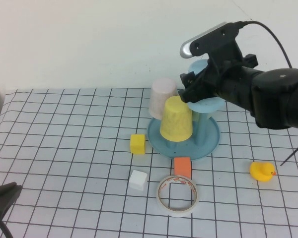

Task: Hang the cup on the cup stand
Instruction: Place the cup on the cup holder

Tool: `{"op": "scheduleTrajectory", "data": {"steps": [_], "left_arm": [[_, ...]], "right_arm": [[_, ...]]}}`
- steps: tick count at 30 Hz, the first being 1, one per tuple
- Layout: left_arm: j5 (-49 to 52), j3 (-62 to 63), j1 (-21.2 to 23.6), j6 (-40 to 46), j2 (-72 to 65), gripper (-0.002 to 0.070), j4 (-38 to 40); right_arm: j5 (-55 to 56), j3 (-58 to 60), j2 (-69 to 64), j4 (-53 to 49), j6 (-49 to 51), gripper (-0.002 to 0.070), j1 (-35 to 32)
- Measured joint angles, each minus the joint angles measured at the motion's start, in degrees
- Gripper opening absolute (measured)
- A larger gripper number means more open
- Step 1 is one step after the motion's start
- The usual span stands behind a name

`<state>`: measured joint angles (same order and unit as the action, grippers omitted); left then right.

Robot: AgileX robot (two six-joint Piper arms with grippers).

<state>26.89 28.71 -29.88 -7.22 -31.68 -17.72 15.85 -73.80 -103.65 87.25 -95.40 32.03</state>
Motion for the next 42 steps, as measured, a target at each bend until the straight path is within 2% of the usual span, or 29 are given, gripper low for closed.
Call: {"op": "scheduleTrajectory", "data": {"steps": [7,20,27,42], "left_arm": [[1.05,0.0,0.0,-0.48,0.0,-0.0001,0.0],[1.18,0.0,0.0,-0.38,0.0,-0.0001,-0.18],[1.18,0.0,0.0,-0.38,0.0,-0.0001,-0.07],[1.27,0.0,0.0,-0.26,0.0,-0.0001,0.96]], "right_arm": [[3.84,-0.53,-1.2,4.22,0.33,0.0577,-0.1],[3.98,-0.65,-3.74,4.6,1.99,0.0577,-0.2],[3.12,-0.65,-3.74,4.6,4.49,0.0576,-2.37],[2.12,-0.75,-5.29,11.7,4.75,0.0582,-3.07]]}}
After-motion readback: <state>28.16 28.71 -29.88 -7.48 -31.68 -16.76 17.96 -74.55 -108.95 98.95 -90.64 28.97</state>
